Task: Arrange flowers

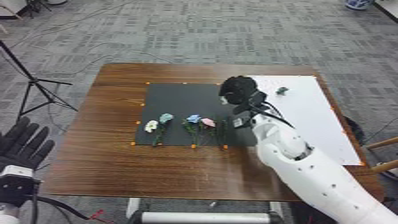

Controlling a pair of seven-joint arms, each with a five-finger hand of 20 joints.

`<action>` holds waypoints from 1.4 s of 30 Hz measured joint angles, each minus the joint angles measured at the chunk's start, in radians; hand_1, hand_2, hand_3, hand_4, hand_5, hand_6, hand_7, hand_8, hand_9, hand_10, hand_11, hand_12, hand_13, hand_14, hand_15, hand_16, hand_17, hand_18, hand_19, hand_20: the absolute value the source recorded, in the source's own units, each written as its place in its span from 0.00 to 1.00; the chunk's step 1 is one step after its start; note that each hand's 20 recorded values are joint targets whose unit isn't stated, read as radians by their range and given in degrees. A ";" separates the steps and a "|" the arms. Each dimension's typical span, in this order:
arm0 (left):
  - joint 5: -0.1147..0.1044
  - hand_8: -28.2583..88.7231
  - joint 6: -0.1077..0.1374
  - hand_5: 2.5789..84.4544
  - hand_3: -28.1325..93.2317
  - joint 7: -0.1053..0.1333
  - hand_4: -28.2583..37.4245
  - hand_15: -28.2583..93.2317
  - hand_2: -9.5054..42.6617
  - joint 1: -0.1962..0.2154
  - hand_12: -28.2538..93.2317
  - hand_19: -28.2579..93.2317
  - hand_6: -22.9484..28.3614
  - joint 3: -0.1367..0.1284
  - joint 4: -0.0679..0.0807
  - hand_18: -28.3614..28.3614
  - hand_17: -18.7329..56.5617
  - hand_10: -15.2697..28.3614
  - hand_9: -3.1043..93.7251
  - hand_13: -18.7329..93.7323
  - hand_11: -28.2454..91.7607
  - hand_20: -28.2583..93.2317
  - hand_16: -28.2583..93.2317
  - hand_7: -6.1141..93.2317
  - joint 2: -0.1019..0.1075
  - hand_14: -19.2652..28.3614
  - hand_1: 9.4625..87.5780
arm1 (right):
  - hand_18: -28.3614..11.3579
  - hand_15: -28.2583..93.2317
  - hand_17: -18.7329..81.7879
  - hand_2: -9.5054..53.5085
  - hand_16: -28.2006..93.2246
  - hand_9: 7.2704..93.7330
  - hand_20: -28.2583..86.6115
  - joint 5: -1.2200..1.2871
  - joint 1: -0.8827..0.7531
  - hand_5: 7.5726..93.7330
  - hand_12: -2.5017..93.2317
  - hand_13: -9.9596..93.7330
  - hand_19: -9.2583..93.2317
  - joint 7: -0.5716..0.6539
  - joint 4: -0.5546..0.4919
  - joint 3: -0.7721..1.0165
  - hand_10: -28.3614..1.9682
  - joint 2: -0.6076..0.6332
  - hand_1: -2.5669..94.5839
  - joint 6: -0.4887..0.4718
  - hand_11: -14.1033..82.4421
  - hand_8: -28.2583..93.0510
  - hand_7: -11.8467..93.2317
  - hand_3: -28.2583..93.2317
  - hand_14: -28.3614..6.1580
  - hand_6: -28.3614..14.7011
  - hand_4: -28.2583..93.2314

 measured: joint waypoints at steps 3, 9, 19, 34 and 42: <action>0.001 0.18 0.000 0.40 0.81 -0.001 0.00 0.43 0.54 -0.003 0.33 0.37 0.60 0.001 0.000 0.68 0.20 0.63 0.33 0.35 0.35 0.33 0.21 0.17 0.000 0.67 0.18 | 0.20 0.69 0.50 0.00 0.65 0.88 0.62 -0.008 0.003 0.75 0.51 0.77 0.81 0.003 0.001 -0.006 0.75 -0.015 0.70 -0.007 0.28 0.21 0.40 0.79 0.74 0.72 0.00; 0.002 0.18 0.002 0.40 0.80 -0.002 0.00 0.43 0.54 -0.005 0.33 0.37 0.60 0.005 0.001 0.68 0.20 0.63 0.33 0.35 0.35 0.33 0.21 0.17 -0.001 0.67 0.18 | 0.21 0.69 0.50 0.00 0.65 0.88 0.62 -0.031 0.013 0.74 0.51 0.77 0.81 0.006 0.050 -0.035 0.75 -0.034 0.70 -0.014 0.29 0.21 0.40 0.78 0.74 0.72 0.00; 0.004 0.18 0.003 0.40 0.80 -0.005 0.00 0.43 0.54 -0.013 0.33 0.37 0.59 0.011 0.003 0.68 0.20 0.63 0.33 0.35 0.35 0.33 0.21 0.17 -0.001 0.67 0.18 | 0.20 0.69 0.49 0.00 0.64 0.86 0.62 -0.047 0.014 0.72 0.49 0.76 0.80 0.026 0.091 -0.050 0.75 -0.049 0.68 -0.038 0.28 0.20 0.40 0.78 0.72 0.70 0.00; 0.001 0.18 0.022 0.40 0.80 -0.003 0.00 0.43 0.55 -0.012 0.33 0.38 0.60 0.020 0.003 0.68 0.20 0.64 0.34 0.36 0.36 0.34 0.21 0.18 0.000 0.67 0.18 | 0.15 0.75 0.47 0.00 0.57 0.81 0.62 -0.062 -0.005 0.69 0.42 0.74 0.81 0.132 0.026 -0.034 0.68 -0.052 0.57 -0.169 0.27 0.14 0.30 0.80 0.60 0.67 0.00; 0.001 0.17 0.024 0.40 0.80 -0.003 0.00 0.43 0.55 -0.012 0.33 0.38 0.60 0.021 0.003 0.68 0.20 0.64 0.34 0.36 0.36 0.33 0.21 0.18 -0.001 0.67 0.18 | 0.14 0.79 0.47 0.00 0.52 0.76 0.62 -0.062 -0.017 0.67 0.30 0.73 0.82 0.167 -0.015 -0.013 0.59 -0.051 0.50 -0.204 0.36 0.13 0.28 0.85 0.55 0.64 0.00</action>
